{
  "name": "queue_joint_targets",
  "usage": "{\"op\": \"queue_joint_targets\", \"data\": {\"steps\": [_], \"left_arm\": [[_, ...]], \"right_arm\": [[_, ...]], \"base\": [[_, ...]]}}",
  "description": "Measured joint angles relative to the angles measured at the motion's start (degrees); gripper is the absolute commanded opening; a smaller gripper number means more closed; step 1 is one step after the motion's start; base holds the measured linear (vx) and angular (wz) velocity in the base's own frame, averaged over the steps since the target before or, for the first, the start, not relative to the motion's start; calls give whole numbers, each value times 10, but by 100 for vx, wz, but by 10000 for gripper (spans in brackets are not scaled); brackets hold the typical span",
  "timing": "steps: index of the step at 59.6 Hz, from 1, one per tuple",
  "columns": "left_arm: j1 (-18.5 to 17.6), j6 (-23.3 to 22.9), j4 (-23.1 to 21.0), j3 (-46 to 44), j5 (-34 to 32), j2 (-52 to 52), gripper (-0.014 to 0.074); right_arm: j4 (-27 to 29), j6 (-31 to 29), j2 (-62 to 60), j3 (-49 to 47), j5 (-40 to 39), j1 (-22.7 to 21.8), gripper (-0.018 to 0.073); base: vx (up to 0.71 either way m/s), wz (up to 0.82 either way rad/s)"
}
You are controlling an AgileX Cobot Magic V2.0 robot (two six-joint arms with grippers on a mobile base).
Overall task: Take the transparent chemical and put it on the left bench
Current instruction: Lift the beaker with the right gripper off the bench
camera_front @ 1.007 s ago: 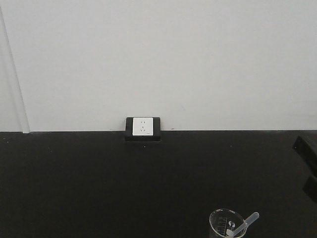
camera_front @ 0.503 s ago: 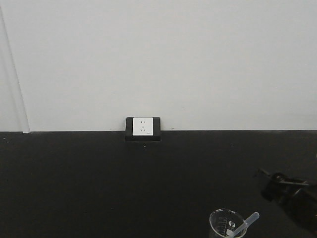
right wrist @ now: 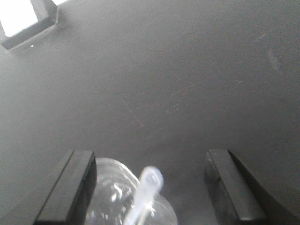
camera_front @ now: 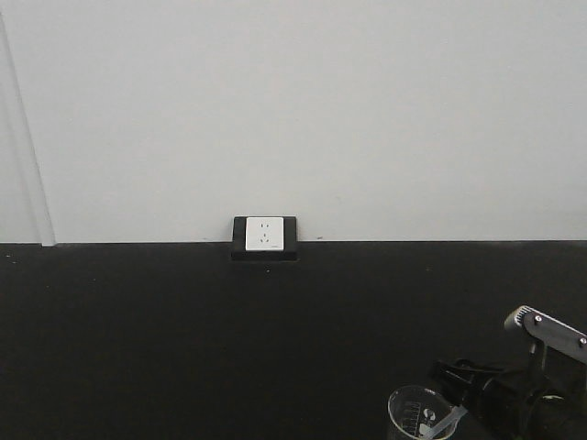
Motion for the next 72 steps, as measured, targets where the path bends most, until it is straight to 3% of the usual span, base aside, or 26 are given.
{"op": "queue_joint_targets", "data": {"steps": [9,17,36,53,72], "left_arm": [[0,0,0,0,0,0,-3],[0,0,0,0,0,0,-3],[0,0,0,0,0,0,-3],[0,0,0,0,0,0,-3],[0,0,0,0,0,0,-3]], "right_arm": [[1,6,19,-17,1,0,489],[11,27,29,-17,2,0,402],[14,42,33,-17,10,0,-8],[2,4,30,-18,-1,0,-7],[-66,-83,-63,-18,-33,0,-4]], "base": [[0,0],[0,0],[0,0],[0,0],[0,0]]}}
